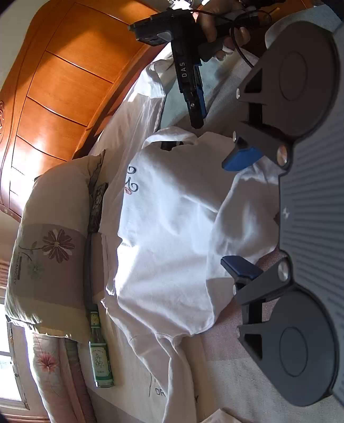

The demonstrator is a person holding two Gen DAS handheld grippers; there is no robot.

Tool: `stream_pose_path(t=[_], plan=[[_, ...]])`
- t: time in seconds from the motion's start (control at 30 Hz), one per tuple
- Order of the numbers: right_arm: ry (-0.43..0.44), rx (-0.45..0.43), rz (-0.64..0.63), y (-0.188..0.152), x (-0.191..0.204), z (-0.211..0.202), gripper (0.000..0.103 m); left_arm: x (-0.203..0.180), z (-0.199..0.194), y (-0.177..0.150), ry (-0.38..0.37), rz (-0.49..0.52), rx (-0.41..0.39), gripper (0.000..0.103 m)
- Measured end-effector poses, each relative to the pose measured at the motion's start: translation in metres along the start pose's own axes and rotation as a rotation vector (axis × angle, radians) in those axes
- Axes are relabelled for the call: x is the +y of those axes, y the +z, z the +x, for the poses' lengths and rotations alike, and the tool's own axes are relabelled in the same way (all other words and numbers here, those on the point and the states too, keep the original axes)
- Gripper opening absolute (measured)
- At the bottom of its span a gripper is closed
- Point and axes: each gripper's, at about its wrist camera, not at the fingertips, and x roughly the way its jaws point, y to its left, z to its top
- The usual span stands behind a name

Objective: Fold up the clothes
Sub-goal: 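Lift and pull the held shirt fold across the bed with the left gripper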

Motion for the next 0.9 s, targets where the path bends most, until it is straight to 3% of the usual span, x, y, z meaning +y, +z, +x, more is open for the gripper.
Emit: stream_pose_path(t=[0.27, 0.37, 0.47, 0.6, 0.73, 0.9], plan=[[-0.006, -0.088, -0.021, -0.041, 0.011, -0.018, 0.093, 0.004, -0.003, -0.042, -0.098, -0.236, 0.035, 0.075], [-0.024, -0.094, -0.064, -0.047, 0.016, -0.02, 0.094, -0.001, -0.002, -0.041, -0.147, -0.274, -0.004, 0.075], [-0.026, -0.104, -0.069, -0.05, 0.017, -0.02, 0.097, -0.011, 0.001, -0.035, -0.119, -0.246, -0.051, 0.075], [-0.024, -0.105, -0.073, -0.05, 0.018, -0.018, 0.101, -0.014, 0.01, -0.033, -0.063, -0.202, -0.043, 0.069], [-0.011, -0.113, -0.089, -0.052, 0.017, -0.017, 0.103, 0.0, 0.021, -0.045, -0.025, -0.254, 0.006, 0.069], [-0.007, -0.12, -0.089, -0.053, 0.016, -0.018, 0.103, 0.022, 0.013, -0.056, -0.036, -0.361, -0.013, 0.062]])
